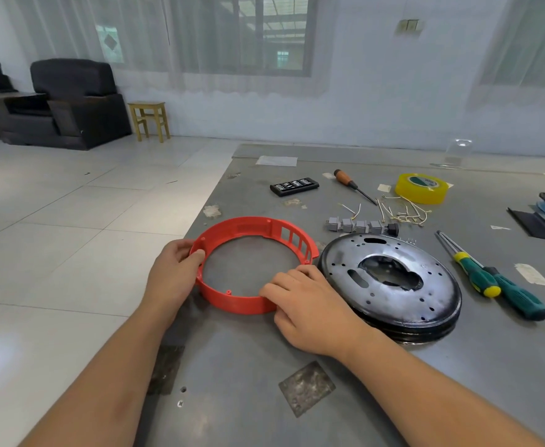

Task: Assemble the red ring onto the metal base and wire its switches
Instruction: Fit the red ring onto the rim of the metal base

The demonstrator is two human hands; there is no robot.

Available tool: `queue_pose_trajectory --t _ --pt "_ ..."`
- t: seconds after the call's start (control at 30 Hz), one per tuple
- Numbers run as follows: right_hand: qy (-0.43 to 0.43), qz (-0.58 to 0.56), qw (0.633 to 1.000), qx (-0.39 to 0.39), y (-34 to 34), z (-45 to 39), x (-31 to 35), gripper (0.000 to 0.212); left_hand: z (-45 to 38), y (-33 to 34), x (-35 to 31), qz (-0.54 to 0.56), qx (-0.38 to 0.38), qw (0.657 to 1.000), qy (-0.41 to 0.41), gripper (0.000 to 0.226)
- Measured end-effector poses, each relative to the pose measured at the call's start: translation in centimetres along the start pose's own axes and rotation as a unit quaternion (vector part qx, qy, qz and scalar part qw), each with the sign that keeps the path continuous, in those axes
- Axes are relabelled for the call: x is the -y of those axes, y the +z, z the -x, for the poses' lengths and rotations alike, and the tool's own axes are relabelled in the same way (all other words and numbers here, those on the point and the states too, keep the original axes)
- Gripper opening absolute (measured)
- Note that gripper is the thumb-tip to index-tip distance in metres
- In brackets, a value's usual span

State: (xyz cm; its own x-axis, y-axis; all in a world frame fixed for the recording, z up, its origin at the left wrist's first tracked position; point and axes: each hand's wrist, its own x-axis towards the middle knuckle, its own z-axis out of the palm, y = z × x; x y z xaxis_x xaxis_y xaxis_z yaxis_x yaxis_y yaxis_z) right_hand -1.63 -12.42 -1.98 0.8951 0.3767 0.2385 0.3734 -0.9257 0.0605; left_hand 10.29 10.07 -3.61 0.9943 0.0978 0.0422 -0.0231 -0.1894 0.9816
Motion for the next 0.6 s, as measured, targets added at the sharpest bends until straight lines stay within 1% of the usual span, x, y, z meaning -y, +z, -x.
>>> queue_pose_trajectory --t 0.07,0.17,0.4,0.53,0.6 --pt "-0.002 -0.001 1.000 0.001 -0.1 0.0 -0.1 0.045 -0.1 0.1 -0.1 0.018 0.009 1.000 -0.018 0.033" --pt "-0.001 -0.009 1.000 -0.015 0.0 0.1 -0.2 0.047 -0.4 -0.1 0.1 0.046 -0.002 0.998 -0.035 0.044" --pt "0.002 -0.004 0.999 -0.042 0.2 0.5 -0.4 0.055 -0.2 -0.1 -0.1 0.081 -0.029 0.995 -0.046 0.046" --pt "0.080 0.046 0.995 -0.050 -0.1 1.5 -1.0 0.059 0.4 -0.2 -0.6 0.082 -0.049 0.994 -0.055 0.043" --pt "0.123 0.076 0.988 -0.056 -0.5 2.6 -2.0 0.064 0.7 -0.1 -0.8 0.066 -0.047 0.995 -0.056 0.048"
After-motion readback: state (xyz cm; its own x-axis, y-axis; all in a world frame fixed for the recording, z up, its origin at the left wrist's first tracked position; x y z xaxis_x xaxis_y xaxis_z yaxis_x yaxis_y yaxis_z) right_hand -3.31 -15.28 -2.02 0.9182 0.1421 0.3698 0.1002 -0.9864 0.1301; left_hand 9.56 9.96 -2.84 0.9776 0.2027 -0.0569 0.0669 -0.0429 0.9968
